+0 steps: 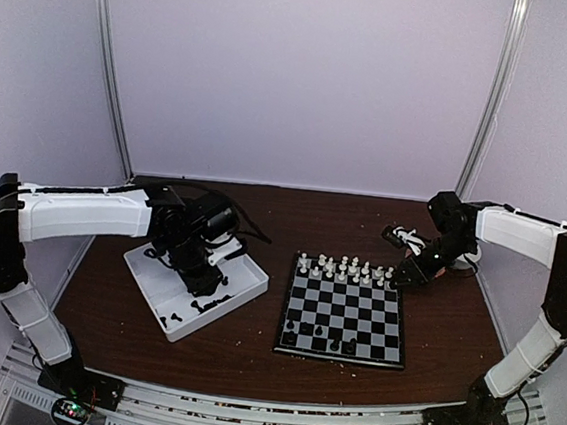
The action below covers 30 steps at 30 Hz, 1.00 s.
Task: Set up the chess pieces on the board
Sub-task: Pick up the pawn from the storage box.
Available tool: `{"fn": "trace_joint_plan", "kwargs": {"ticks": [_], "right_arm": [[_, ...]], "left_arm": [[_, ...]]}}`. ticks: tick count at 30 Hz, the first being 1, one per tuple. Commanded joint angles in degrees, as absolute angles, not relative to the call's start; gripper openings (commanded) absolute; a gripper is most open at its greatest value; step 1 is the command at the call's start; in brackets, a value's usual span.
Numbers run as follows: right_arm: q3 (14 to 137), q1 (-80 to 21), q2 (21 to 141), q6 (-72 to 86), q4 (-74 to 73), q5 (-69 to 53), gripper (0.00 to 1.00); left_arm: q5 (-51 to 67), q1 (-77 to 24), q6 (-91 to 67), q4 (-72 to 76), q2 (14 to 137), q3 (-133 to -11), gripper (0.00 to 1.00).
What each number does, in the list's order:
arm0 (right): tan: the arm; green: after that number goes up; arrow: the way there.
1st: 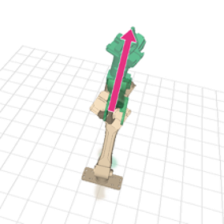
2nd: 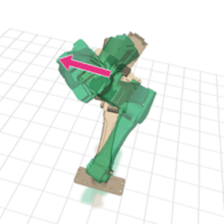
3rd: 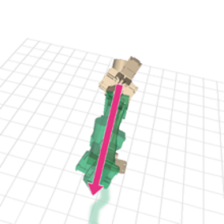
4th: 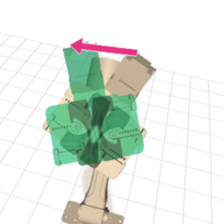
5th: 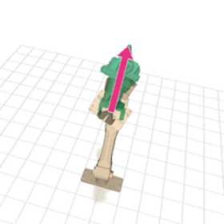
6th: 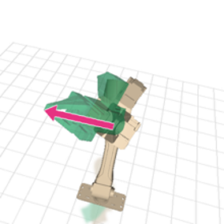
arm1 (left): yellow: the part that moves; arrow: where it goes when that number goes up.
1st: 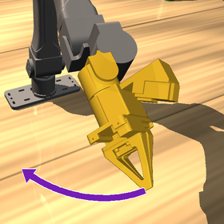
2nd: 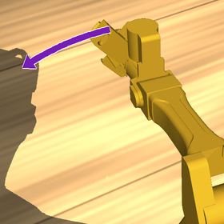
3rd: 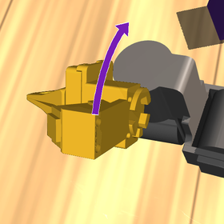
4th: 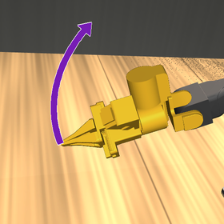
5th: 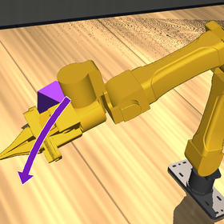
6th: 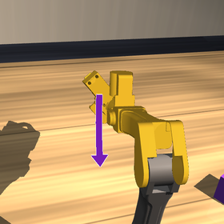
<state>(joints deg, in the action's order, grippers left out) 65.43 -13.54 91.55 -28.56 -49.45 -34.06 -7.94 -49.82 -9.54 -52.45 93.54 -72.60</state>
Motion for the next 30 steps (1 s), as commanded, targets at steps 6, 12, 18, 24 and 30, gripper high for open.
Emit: {"fn": "trace_joint_plan", "kwargs": {"ticks": [6, 12, 18, 24, 30], "right_arm": [[66.78, -13.97, 92.22, -29.34, -50.36, -34.83, 0.31], [66.48, -13.97, 91.40, -29.42, -50.21, -34.56, 0.31], [66.43, -13.97, 91.05, -29.38, -50.09, -34.56, 0.31], [66.62, -13.97, 91.59, -29.62, -50.38, -35.02, 0.31], [66.66, -14.06, 91.62, -29.71, -50.66, -35.42, 0.31]], "left_arm": [[-3.80, -40.56, -8.33, -50.36, 93.25, -71.34, 0.35], [0.61, -41.24, -21.91, -44.96, 100.99, -77.54, 0.25], [-0.75, -41.92, -30.66, -42.60, 104.04, -78.48, 0.20], [-2.34, -41.92, -32.65, -43.73, 107.41, -80.13, 0.25], [-4.70, -41.48, -32.60, -45.82, 110.82, -82.76, 0.26]]}}
